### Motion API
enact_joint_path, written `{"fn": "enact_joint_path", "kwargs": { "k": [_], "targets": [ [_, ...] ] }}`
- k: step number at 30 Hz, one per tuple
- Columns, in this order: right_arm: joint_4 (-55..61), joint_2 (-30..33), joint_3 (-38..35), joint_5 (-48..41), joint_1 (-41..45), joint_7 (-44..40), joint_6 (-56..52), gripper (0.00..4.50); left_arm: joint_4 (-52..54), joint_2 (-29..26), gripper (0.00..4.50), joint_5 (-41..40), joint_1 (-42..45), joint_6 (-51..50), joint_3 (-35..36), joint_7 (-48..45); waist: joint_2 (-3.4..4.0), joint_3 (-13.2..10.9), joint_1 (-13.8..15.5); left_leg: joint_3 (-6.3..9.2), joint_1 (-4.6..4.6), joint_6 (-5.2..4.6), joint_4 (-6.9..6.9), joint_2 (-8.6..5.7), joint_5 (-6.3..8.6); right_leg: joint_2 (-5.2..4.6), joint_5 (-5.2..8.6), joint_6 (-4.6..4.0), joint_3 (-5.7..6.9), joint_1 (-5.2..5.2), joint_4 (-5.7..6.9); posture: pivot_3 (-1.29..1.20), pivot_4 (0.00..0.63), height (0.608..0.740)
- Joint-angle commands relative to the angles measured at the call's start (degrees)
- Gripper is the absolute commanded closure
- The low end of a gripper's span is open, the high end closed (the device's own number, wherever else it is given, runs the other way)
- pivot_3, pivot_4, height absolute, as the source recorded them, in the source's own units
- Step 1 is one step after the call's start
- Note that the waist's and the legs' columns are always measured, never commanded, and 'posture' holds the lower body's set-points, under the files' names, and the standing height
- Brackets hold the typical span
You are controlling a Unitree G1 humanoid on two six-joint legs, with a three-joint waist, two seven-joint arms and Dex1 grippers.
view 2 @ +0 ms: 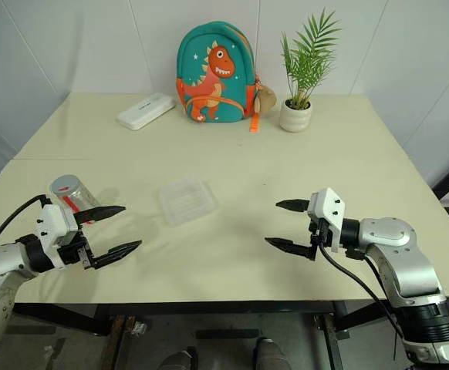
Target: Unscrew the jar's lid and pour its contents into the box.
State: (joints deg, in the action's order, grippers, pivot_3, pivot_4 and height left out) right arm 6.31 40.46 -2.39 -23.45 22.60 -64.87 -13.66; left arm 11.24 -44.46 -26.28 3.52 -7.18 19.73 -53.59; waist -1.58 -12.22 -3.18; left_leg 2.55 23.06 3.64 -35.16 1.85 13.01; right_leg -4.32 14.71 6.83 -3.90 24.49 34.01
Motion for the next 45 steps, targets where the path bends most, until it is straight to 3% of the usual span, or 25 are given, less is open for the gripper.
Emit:
{"fn": "enact_joint_path", "kwargs": {
  "k": [1,5,11,15,20,26,45],
  "targets": [
    [-0.86,-0.3,0.48,-0.81,2.09,-2.0,1.68,0.0,3.7,0.13,0.02,-1.03,-1.56,-0.15,3.37,2.01,0.0,0.0,-0.07,0.0,0.0,-0.01,0.0,0.0,-0.01,0.0,0.0,0.0,0.0,0.0,0.01,0.0,0.15,0.74],
    [-3.52,-2.14,2.17,-0.4,3.78,-3.43,3.32,0.0,7.54,3.45,0.02,-0.52,-7.69,-0.76,7.57,7.42,0.0,0.0,-0.18,-0.02,-0.01,-0.01,0.01,0.0,-0.01,0.01,0.0,0.0,-0.03,0.01,0.01,0.0,0.15,0.74],
    [-6.75,-7.9,4.22,-1.23,9.38,-3.39,4.16,0.0,10.69,16.24,0.02,2.59,-16.42,0.84,12.57,22.24,-0.01,0.0,0.04,-0.14,-0.08,-0.06,-0.04,0.0,0.01,0.03,-0.08,0.14,-0.18,0.03,0.16,0.0,0.15,0.74],
    [-5.4,-12.58,5.85,-2.41,13.2,-2.28,2.65,0.0,11.49,23.66,0.02,8.01,-15.74,1.34,11.68,34.18,-0.02,0.01,0.33,-0.13,-0.1,-0.1,-0.22,-0.01,-0.06,0.03,-0.21,0.07,-0.2,-0.1,0.07,0.0,0.15,0.74],
    [-3.74,-17.67,8.19,-1.23,16.41,1.1,1.41,0.0,6.51,28.24,0.02,13.13,-10.46,2.04,11.85,45.04,-0.09,0.06,0.11,-0.13,-0.08,-0.14,-0.33,-0.01,-0.14,0.09,-0.46,0.12,-0.22,-0.15,-0.06,0.0,0.15,0.74],
    [-3.78,-22.0,10.17,0.39,19.01,4.3,2.02,0.0,-1.89,27.12,0.02,15.7,-1.63,3.49,8.67,47.76,-0.12,0.07,0.18,-0.13,-0.05,-0.13,-0.34,0.0,-0.16,0.1,-0.51,0.13,-0.22,-0.15,-0.05,0.0,0.15,0.74],
    [-2.15,-24.0,11.58,1.71,16.6,7.87,2.51,0.0,-23.37,22.92,0.02,21.19,15.97,10.37,4.85,54.0,-0.13,0.08,0.15,-0.13,0.0,-0.11,-0.13,0.0,-0.15,0.12,-1.01,1.04,-0.19,-0.01,-0.01,0.0,0.15,0.74]
  ]
}}
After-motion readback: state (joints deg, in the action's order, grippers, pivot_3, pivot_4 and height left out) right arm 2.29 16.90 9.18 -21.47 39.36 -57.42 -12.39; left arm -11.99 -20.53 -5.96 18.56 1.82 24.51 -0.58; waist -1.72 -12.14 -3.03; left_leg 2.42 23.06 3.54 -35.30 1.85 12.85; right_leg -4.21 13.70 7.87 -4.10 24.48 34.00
